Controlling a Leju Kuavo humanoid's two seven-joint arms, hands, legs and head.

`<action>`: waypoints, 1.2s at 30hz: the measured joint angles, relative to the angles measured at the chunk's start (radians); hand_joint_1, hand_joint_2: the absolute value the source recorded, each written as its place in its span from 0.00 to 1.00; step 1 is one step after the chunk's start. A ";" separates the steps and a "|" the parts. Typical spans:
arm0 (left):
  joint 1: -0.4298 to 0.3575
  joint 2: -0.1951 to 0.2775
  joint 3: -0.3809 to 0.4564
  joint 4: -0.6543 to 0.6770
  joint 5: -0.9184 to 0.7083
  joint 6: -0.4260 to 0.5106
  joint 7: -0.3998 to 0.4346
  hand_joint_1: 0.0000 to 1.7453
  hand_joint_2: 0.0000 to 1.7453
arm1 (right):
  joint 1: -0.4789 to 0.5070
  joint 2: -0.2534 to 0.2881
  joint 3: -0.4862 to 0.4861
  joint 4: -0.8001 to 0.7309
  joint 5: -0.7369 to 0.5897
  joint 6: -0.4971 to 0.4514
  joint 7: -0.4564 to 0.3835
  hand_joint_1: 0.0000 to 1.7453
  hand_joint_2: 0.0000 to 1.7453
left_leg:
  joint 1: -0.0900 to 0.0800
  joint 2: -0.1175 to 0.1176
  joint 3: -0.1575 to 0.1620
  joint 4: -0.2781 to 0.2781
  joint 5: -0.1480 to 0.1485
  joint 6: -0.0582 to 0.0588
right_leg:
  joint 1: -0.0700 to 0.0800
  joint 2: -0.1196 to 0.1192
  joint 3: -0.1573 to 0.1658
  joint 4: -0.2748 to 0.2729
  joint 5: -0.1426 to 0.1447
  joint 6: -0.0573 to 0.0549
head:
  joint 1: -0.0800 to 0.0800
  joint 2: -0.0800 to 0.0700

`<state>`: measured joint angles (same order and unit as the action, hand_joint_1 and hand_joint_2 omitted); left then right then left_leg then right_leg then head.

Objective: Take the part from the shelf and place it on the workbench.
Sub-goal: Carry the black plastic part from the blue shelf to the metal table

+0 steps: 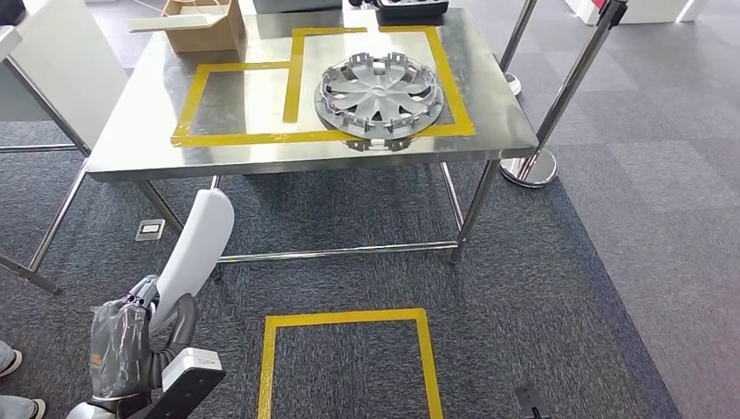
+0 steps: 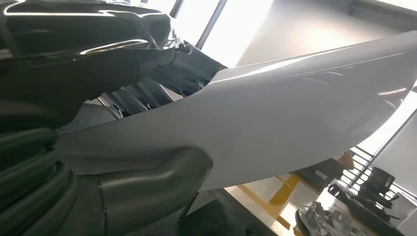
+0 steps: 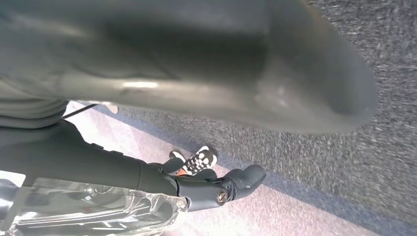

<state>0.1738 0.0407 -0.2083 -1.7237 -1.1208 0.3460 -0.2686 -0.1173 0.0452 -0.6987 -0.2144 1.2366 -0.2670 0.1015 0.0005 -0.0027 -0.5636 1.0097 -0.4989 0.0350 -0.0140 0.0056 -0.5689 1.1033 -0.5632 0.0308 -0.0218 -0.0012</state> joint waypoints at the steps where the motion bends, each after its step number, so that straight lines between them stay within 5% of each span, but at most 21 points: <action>1: 0.000 0.000 0.000 0.000 0.000 0.000 0.000 1.00 1.00 | 0.000 -0.001 0.000 0.000 0.000 -0.001 0.000 0.00 0.00 | 0.000 0.001 0.003 -0.001 -0.002 0.004 | 0.000 -0.001 -0.032 0.059 -0.026 0.004 | 0.001 0.000; 3: 0.000 -0.001 0.000 0.002 0.000 0.000 0.000 1.00 1.00 | 0.003 -0.002 0.000 0.000 0.000 -0.003 0.000 0.00 0.00 | -0.001 0.001 0.006 0.000 -0.009 0.008 | 0.000 -0.001 -0.108 0.182 -0.066 0.009 | 0.001 0.000; 5: 0.000 -0.001 0.000 0.003 0.000 0.000 0.000 1.00 1.00 | 0.005 -0.002 0.000 0.000 0.000 -0.003 0.000 0.00 0.00 | -0.001 -0.002 0.016 0.000 -0.018 0.007 | -0.001 -0.001 -0.133 0.193 -0.036 0.011 | 0.002 0.000; 7: 0.000 -0.001 0.000 0.004 0.000 0.000 0.000 1.00 1.00 | 0.006 -0.003 0.000 0.000 0.000 -0.003 0.000 0.00 0.00 | 0.000 -0.003 0.034 0.000 -0.031 0.002 | -0.002 -0.002 -0.084 0.064 0.046 0.008 | 0.002 0.000; 9: 0.000 -0.001 0.000 0.005 0.000 0.001 0.000 1.00 1.00 | 0.005 -0.003 0.000 0.000 0.002 -0.004 0.000 0.00 0.00 | -0.004 -0.004 0.042 0.001 -0.044 -0.007 | 0.000 -0.003 -0.034 -0.045 0.088 0.002 | 0.001 0.000; 15: -0.002 0.000 0.000 0.003 0.000 0.001 0.003 1.00 1.00 | 0.001 -0.001 0.001 0.000 0.012 -0.005 0.005 0.00 0.00 | -0.007 -0.004 0.041 0.010 -0.066 -0.032 | -0.003 -0.001 -0.015 -0.071 0.081 -0.026 | -0.002 0.000; 17: -0.002 0.000 0.000 0.000 -0.003 -0.003 0.008 1.00 1.00 | -0.002 0.000 0.002 0.000 0.017 -0.002 0.009 0.00 0.00 | -0.004 -0.003 -0.005 0.102 -0.112 -0.042 | -0.008 -0.002 -0.008 -0.074 0.077 -0.034 | -0.004 0.000; 19: 0.000 0.000 0.000 -0.001 -0.009 -0.010 0.011 1.00 1.00 | -0.004 0.000 0.002 0.000 0.019 0.002 0.012 0.00 0.00 | 0.002 -0.003 -0.089 0.239 -0.159 -0.048 | -0.009 -0.003 -0.005 -0.074 0.072 -0.038 | -0.005 0.000; 20: 0.001 0.000 0.000 -0.001 -0.012 -0.013 0.011 1.00 1.00 | -0.004 0.000 0.002 0.000 0.019 0.004 0.012 0.00 0.00 | 0.003 -0.003 -0.120 0.278 -0.160 -0.049 | -0.010 -0.003 -0.003 -0.073 0.069 -0.037 | -0.005 0.000; 22: 0.000 0.001 0.000 -0.001 -0.016 -0.018 0.011 1.00 1.00 | -0.003 0.001 0.002 0.000 0.017 0.005 0.010 0.00 0.00 | 0.005 -0.003 -0.123 0.240 -0.102 -0.048 | -0.011 -0.001 0.006 -0.073 0.062 -0.035 | -0.005 0.000; 25: -0.003 0.001 0.000 0.000 -0.018 -0.022 0.010 1.00 1.00 | -0.004 0.003 0.002 0.000 0.015 0.006 0.005 0.00 0.00 | 0.003 -0.003 -0.045 0.051 -0.001 -0.041 | -0.010 0.002 0.022 -0.074 0.049 -0.022 | -0.005 0.000; 29: -0.006 0.002 0.003 0.004 -0.018 -0.023 0.009 1.00 1.00 | -0.004 0.005 0.001 0.000 0.012 0.006 0.003 0.00 0.00 | -0.001 -0.006 -0.019 0.006 0.002 -0.021 | -0.010 0.003 0.032 -0.083 0.040 0.002 | -0.004 0.000; 31: -0.006 0.002 0.005 0.005 -0.017 -0.023 0.008 1.00 1.00 | -0.005 0.007 0.001 0.000 0.012 0.007 0.004 0.00 0.00 | 0.003 -0.006 -0.007 -0.002 0.003 -0.008 | -0.011 0.002 0.019 -0.046 0.019 0.010 | -0.003 0.000; 34: -0.004 0.002 0.006 0.009 -0.011 -0.023 0.006 1.00 1.00 | -0.001 0.005 0.001 0.000 0.012 0.008 0.005 0.00 0.00 | 0.003 -0.005 0.001 -0.005 -0.004 0.005 | -0.010 0.001 -0.085 0.140 -0.055 0.015 | -0.001 0.000; 36: 0.000 0.002 0.006 0.011 -0.009 -0.023 0.006 1.00 1.00 | 0.005 0.005 0.001 0.000 0.012 0.009 0.003 0.00 0.00 | 0.001 -0.007 0.008 -0.005 -0.011 0.007 | -0.010 0.001 -0.134 0.202 -0.052 0.014 | -0.001 0.000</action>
<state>0.1738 0.0422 -0.2019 -1.7130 -1.1297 0.3234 -0.2626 -0.1128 0.0500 -0.6978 -0.2144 1.2484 -0.2578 0.1043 0.0014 -0.0094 -0.5552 1.0051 -0.5101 0.0418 -0.0244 0.0070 -0.7030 1.3050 -0.6149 0.0447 -0.0224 -0.0011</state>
